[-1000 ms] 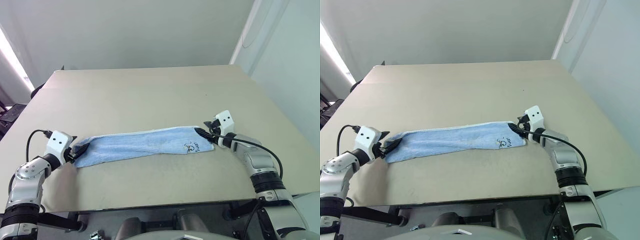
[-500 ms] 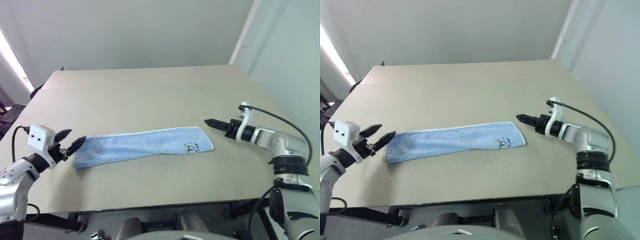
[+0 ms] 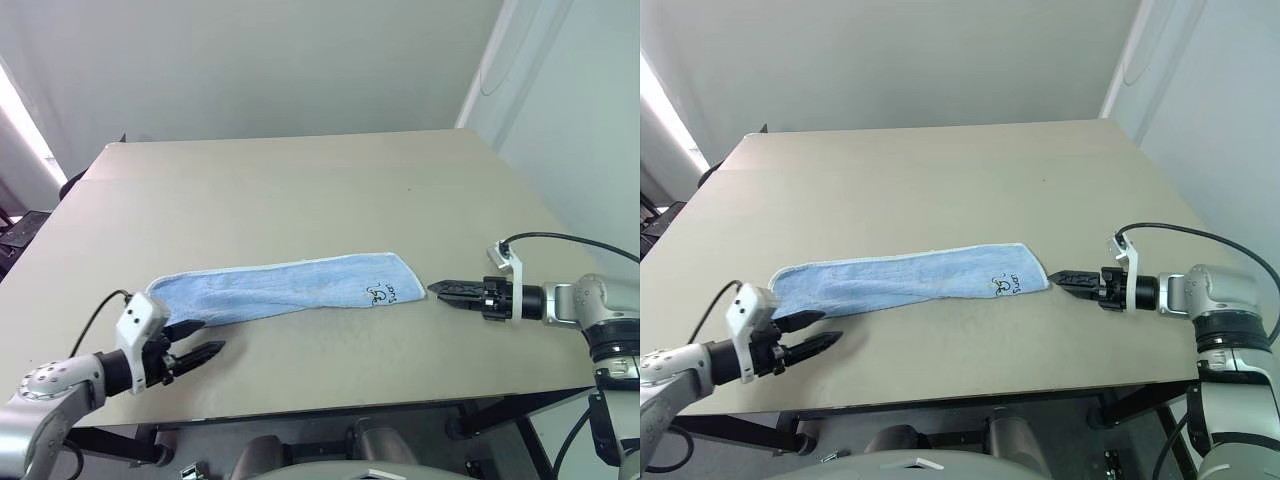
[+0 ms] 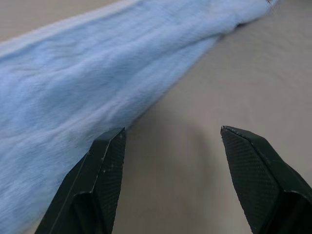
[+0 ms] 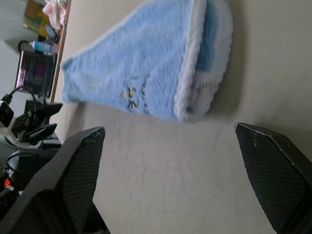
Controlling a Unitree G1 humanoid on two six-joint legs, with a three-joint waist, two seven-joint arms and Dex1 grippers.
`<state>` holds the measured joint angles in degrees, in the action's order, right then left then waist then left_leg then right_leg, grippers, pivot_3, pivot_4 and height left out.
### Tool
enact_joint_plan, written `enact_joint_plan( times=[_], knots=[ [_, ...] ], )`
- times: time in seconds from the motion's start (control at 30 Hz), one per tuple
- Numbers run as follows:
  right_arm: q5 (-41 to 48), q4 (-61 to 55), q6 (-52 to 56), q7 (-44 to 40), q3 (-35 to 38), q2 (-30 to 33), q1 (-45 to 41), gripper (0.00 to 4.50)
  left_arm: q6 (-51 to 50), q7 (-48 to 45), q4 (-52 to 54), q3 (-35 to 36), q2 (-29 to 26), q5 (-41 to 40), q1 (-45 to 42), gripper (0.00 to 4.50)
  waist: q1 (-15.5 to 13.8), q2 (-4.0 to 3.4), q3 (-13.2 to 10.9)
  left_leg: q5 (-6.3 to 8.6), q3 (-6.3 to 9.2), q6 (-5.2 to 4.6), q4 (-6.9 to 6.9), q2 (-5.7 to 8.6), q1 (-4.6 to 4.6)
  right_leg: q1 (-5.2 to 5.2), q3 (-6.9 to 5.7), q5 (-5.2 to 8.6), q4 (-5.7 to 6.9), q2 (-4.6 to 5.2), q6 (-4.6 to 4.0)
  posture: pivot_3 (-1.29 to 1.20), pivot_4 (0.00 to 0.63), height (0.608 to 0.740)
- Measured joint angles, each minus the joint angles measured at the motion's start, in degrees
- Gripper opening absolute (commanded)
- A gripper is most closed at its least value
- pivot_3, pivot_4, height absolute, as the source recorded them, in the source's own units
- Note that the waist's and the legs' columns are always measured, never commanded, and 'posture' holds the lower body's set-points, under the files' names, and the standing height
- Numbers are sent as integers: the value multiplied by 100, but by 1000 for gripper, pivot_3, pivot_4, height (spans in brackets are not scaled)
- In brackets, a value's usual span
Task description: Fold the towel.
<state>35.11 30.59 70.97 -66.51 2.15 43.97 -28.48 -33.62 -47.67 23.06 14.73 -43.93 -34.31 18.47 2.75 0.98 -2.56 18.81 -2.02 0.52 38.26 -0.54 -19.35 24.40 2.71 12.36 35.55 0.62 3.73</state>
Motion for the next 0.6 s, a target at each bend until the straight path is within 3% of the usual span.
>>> enact_joint_plan(
  times=[0.53,0.6],
  knots=[
    [-131,806,-72,769,394,-1182,-760,4462,2,163,57,-212,18,174,-98,3272,307,16,8,0,-5,0,0,-6,13,-18,17,-7,27,-17,-13,0,0,740],
    [-199,860,-144,862,393,-1292,-834,4076,12,169,58,-218,18,198,-113,3272,331,16,8,0,-6,0,0,-6,14,-18,18,-8,28,-17,-13,0,0,740]
  ],
)
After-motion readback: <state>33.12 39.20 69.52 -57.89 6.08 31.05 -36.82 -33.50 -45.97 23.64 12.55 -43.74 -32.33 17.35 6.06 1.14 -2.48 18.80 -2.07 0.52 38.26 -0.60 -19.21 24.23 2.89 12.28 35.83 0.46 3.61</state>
